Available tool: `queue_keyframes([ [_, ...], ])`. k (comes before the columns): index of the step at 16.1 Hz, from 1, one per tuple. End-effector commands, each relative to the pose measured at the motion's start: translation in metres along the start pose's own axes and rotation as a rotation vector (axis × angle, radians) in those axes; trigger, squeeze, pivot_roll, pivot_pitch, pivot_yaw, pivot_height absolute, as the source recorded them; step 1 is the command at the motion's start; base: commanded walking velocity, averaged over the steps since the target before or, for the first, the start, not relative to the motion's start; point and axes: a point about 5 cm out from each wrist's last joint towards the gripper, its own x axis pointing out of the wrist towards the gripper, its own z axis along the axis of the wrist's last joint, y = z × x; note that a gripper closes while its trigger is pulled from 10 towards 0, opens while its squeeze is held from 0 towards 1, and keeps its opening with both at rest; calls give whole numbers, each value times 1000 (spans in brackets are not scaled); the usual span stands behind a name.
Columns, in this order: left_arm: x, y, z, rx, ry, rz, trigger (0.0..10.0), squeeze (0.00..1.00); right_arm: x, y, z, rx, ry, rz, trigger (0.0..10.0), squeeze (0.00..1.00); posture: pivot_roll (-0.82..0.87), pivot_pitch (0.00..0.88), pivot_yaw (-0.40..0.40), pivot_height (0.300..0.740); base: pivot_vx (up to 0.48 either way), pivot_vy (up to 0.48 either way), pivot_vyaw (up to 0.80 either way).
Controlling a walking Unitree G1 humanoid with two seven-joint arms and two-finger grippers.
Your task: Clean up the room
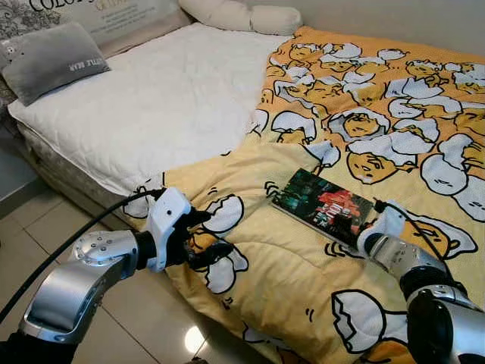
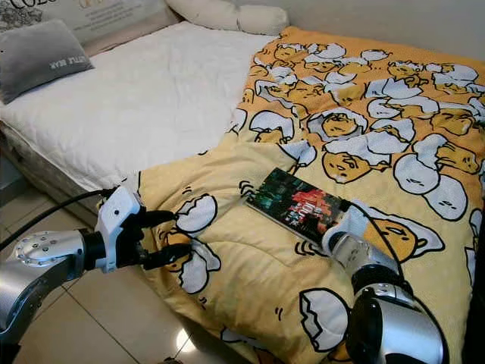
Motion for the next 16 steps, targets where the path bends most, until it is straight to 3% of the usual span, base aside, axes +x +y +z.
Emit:
queue_keyframes([
  [1, -3, 1, -1, -6, 11, 4, 10000, 973, 3, 5, -13, 28, 61, 9, 10000, 0, -54, 0, 49, 740, 0, 0, 0],
  [5, -4, 0, -2, -4, 31, -1, 10000, 973, 5, -2, -37, 71, 105, -65, 10000, 0, -43, 0, 55, 740, 0, 0, 0],
  [7, -4, -1, -3, -6, 31, -1, 10000, 969, 5, 3, -39, 134, 115, -12, 10000, 0, -41, 0, 50, 740, 0, 0, 0],
  [10, -2, -3, -4, -12, 35, 0, 10000, 973, 5, 2, -45, 116, 149, -6, 10000, 0, -37, 17, 41, 740, 0, 0, 0],
  [13, -3, -2, -5, -9, 49, 2, 10000, 965, 3, -8, -70, 107, 230, -52, 10000, 0, -29, 52, 38, 740, 0, 0, 0],
  [16, -2, 0, -3, -4, 43, 1, 10000, 973, 5, 5, -66, 188, 206, 35, 10000, 0, -30, 57, 41, 740, 0, 0, 0],
])
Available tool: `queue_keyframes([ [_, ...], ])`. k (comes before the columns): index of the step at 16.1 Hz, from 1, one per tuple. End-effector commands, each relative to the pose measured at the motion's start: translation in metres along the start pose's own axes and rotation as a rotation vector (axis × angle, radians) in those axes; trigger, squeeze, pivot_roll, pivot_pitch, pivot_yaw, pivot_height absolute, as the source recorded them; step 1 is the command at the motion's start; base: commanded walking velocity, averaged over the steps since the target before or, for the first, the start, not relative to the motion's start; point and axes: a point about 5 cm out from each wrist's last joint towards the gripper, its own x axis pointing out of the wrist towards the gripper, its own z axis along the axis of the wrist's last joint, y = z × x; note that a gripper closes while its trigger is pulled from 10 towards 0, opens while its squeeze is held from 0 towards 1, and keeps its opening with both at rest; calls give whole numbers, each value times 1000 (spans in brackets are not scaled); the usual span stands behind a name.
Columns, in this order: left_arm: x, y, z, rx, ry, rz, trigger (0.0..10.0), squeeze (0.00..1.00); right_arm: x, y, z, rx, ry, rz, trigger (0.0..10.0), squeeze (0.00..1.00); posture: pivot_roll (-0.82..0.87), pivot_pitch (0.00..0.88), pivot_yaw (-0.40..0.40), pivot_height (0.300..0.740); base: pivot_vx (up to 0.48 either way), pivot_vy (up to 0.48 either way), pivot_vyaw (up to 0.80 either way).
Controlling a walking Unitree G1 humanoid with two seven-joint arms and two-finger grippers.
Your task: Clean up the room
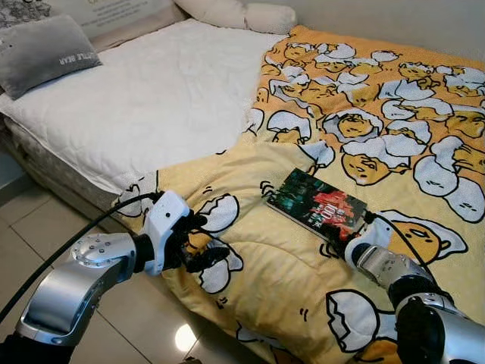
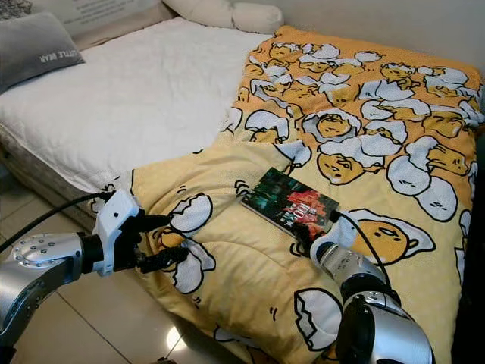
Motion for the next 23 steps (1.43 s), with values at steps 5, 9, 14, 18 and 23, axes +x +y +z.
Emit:
queue_keyframes([
  [5, 2, 2, 6, 15, -17, 4, 10000, 969, 2, 22, -9, 263, 61, 185, 10000, 0, -34, 53, 43, 740, 0, 0, 0],
  [9, 1, 2, 7, 2, -32, 7, 10000, 969, 2, 39, -6, 351, 99, 283, 10000, 0, -30, 64, 35, 740, 0, 0, 0],
  [14, 0, 3, 7, -3, -34, 8, 10000, 973, 0, 60, -2, 256, 154, 376, 10000, 0, -29, 59, 14, 740, 0, 0, 0],
  [18, 1, 2, 5, -4, -32, 24, 10000, 969, 3, 54, -5, 160, 125, 305, 10000, 0, -21, 49, 8, 740, 0, 0, 0],
  [23, 0, 0, 2, -4, -26, 33, 10000, 969, 5, 30, -6, 139, 17, 148, 10000, 0, -8, 33, -3, 740, 0, 0, 0],
])
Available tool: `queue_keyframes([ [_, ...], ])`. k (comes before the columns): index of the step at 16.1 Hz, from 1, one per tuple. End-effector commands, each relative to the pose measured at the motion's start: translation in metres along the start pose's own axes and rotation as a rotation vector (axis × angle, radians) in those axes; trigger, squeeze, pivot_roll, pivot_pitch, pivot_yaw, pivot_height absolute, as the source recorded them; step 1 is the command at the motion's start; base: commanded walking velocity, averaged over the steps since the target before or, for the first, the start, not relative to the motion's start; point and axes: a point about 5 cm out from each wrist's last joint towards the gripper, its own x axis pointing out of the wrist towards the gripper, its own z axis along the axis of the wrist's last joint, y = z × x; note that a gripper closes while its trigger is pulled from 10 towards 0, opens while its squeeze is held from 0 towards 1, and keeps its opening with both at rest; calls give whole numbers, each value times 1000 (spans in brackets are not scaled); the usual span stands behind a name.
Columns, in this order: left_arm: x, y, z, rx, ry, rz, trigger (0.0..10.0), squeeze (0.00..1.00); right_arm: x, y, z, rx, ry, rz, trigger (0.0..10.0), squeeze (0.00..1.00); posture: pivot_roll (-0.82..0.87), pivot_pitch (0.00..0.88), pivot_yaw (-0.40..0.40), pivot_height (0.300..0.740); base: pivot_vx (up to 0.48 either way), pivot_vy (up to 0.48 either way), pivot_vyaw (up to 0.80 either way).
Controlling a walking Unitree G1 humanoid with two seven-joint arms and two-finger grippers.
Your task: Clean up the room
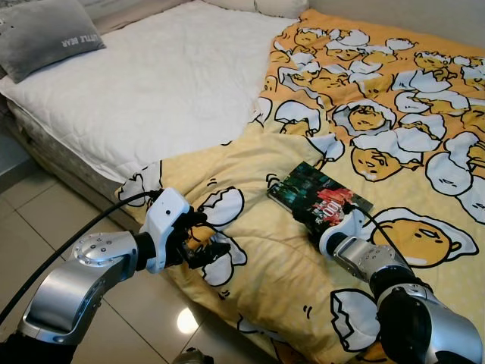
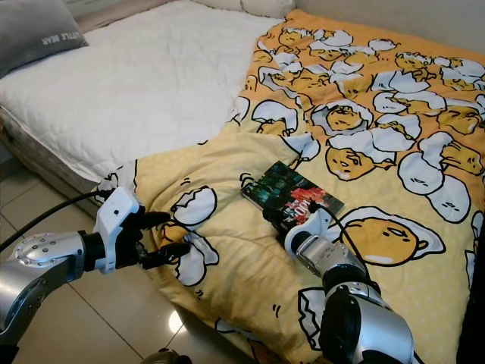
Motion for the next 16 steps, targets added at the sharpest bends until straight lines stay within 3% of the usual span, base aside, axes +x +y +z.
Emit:
queue_keyframes([
  [1, -2, -1, 1, 9, -8, 5, 10000, 973, -4, -11, 8, 13, -65, -54, 10000, 0, -8, 31, -2, 740, 0, 0, 0],
  [4, -1, -4, 1, 5, -18, -21, 10000, 973, -9, -7, 31, 195, -242, 33, 10000, 0, -26, 21, 15, 740, 0, 0, 0],
  [10, 0, -2, 4, 7, -22, -46, 10000, 973, -9, -3, 37, 272, -323, 37, 10000, 0, -12, 20, 25, 740, 0, 0, 0],
  [12, -4, -1, 4, 5, -21, -39, 10000, 973, -6, -5, 31, 331, -345, -26, 10000, 0, -1, 32, 31, 740, 0, 0, 0],
  [16, -7, -1, 3, 0, -10, -30, 10000, 973, 0, -5, 16, 327, -321, -104, 10000, 0, 20, 57, 40, 740, 0, 0, 0],
])
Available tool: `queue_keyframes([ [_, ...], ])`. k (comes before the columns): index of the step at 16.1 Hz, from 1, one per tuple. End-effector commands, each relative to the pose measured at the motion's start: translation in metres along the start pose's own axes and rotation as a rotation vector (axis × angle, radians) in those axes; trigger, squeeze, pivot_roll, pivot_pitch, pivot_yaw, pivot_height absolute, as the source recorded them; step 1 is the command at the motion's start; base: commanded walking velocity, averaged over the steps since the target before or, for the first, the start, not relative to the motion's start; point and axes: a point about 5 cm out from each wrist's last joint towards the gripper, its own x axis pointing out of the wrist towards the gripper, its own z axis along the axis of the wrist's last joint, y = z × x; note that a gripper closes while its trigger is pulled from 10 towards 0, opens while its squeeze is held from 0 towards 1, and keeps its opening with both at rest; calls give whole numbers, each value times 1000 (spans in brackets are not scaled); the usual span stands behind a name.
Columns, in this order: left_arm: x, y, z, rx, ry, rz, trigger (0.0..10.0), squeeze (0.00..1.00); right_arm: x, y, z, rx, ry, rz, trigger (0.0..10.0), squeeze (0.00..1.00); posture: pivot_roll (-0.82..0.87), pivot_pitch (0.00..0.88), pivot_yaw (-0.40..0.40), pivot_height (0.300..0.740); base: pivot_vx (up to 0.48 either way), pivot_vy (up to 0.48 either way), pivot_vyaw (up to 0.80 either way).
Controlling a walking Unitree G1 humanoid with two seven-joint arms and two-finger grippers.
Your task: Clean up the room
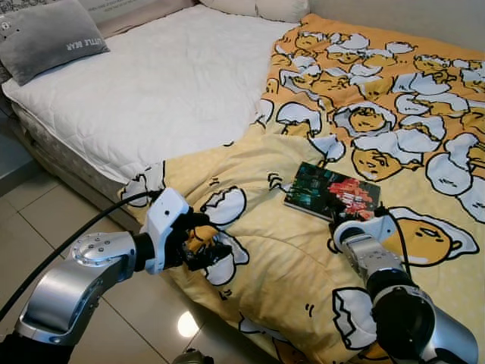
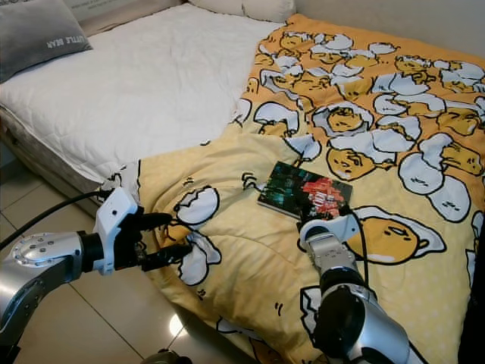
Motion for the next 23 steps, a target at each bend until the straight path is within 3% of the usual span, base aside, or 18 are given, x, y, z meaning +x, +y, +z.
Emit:
queue_keyframes([
  [1, -6, 1, 1, 4, 3, 12, 10000, 973, 1, 0, -9, 23, 11, -31, 10000, 0, 24, 63, 42, 740, 0, 0, 0],
  [5, -10, 1, 1, 3, 12, 22, 10000, 973, 3, 11, -6, 81, -48, 12, 10000, 0, 50, 82, 42, 740, 0, 0, 0],
  [9, -11, -4, 2, -3, 3, 11, 10000, 973, 5, 34, 11, 168, -127, 119, 10000, 0, 55, 85, 36, 740, 0, 0, 0],
  [12, -10, -5, 2, -5, -1, 6, 10000, 973, 5, 51, 18, 177, -139, 196, 10000, 0, 52, 86, 37, 740, 0, 0, 0],
  [14, -8, -4, 3, -5, -1, 6, 10000, 973, 6, 56, 14, 141, -116, 188, 8980, 0, 52, 91, 42, 740, 0, 0, 0],
  [15, -8, -4, 3, -4, 2, 6, 10000, 969, 7, 54, 10, 121, -101, 160, 7569, 0, 54, 98, 44, 740, 0, 0, 0],
  [16, -8, -4, 3, -4, 3, 6, 10000, 969, 7, 53, 9, 114, -94, 151, 7569, 0, 54, 99, 44, 740, 0, 0, 0],
  [17, -8, -4, 3, -5, 4, 6, 10000, 969, 7, 53, 8, 105, -90, 142, 6745, 0, 54, 103, 45, 740, 0, 0, 0],
  [19, -8, -5, 2, -7, 7, 3, 10000, 969, 7, 52, 5, 97, -78, 122, 2392, 0, 56, 109, 47, 740, 0, 0, 0],
  [21, -8, -6, 2, -8, 9, 1, 10000, 965, 8, 51, 3, 96, -73, 100, 0, 0, 55, 111, 44, 740, 0, 0, 0],
  [23, -8, -6, 1, -11, 9, 0, 10000, 969, 8, 51, 3, 99, -74, 96, 0, 0, 53, 113, 42, 740, 0, 0, 0],
])
